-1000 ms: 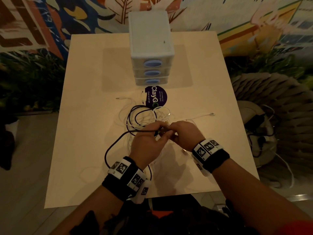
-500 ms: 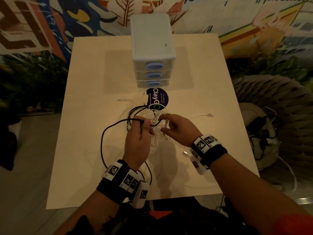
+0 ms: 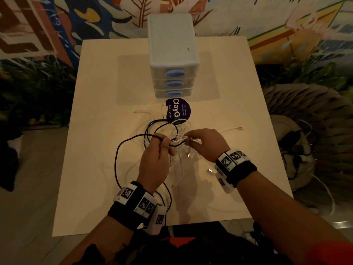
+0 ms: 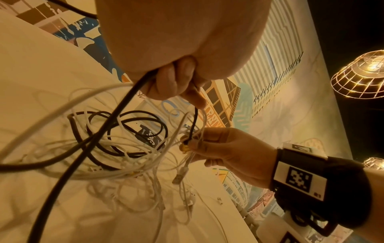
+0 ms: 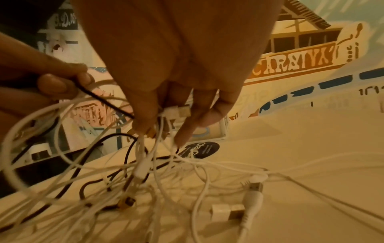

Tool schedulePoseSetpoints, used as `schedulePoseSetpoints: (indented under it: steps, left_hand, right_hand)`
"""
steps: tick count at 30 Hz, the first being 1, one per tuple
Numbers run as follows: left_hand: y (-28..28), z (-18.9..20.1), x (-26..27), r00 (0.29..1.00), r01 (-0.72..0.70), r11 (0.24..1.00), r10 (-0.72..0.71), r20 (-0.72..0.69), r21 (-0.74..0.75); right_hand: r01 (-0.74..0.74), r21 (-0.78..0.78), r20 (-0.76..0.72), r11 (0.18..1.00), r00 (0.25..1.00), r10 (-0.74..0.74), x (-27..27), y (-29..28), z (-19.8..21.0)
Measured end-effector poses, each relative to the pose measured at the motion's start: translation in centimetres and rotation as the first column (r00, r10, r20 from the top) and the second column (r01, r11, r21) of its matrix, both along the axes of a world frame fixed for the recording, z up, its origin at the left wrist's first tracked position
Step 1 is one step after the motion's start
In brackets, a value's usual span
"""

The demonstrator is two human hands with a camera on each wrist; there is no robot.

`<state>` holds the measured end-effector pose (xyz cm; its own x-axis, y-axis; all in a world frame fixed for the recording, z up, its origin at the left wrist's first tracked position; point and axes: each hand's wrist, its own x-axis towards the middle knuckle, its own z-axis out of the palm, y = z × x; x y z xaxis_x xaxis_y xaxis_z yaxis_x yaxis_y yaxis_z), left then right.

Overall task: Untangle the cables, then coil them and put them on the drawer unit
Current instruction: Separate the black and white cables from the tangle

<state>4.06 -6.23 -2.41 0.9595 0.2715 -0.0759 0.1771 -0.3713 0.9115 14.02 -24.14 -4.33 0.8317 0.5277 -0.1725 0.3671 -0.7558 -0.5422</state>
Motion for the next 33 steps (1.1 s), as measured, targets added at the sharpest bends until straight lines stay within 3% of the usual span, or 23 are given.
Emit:
schedulePoseSetpoints:
  steps: [8,12,16,20,22,27,30,33]
  left_hand:
    - [1.3,-0.2,0.2,0.998,-0.041,0.999,0.042,0.042,-0.023]
    - [1.3,0.1,0.0,0.998,-0.029,0.992,0.036,0.056,-0.126]
    - [1.2,0.6,-0.2,0.995,0.078,0.961,-0.060,0.076,-0.266]
    - [1.2,1.4,-0.4,0.992,0.113,0.960,-0.095,0.085,-0.256]
    - [1.2,1.8,-0.3,0.989,0.134,0.964,-0.117,0.084,-0.229]
    - [0.3,2.5,0.0,0.981,0.191,0.952,-0.176,0.083,-0.239]
    - [0.2,2.7,-0.1,0.988,0.152,0.951,-0.145,0.044,-0.269]
    - [0.6,3.2,-1.0,0.963,0.242,0.941,-0.262,-0.061,-0.236]
  right_hand:
    - [0.050,0.027,-0.206,0.998,0.978,-0.043,0.6,-1.1,0.3]
    - [0.037,-0.052,-0.171,0.998,0.984,-0.045,0.7,-0.5,0.5]
    - [-0.004,-0.045,-0.208,0.999,0.978,-0.006,0.7,-0.6,0.7]
    - [-0.038,0.120,-0.075,0.992,0.996,0.047,0.0,-2.3,3.1]
    - [-0.133,0.147,-0.002,0.980,0.991,0.135,-1.0,-2.3,4.4]
    - [-0.204,0.196,-0.077,0.959,0.972,0.223,-2.0,0.1,6.3]
    - [-0.071,0.296,-0.132,0.953,0.985,0.114,-2.0,0.0,6.5]
    - [0.184,0.416,-0.031,0.891,0.982,-0.188,-1.8,-1.8,6.1]
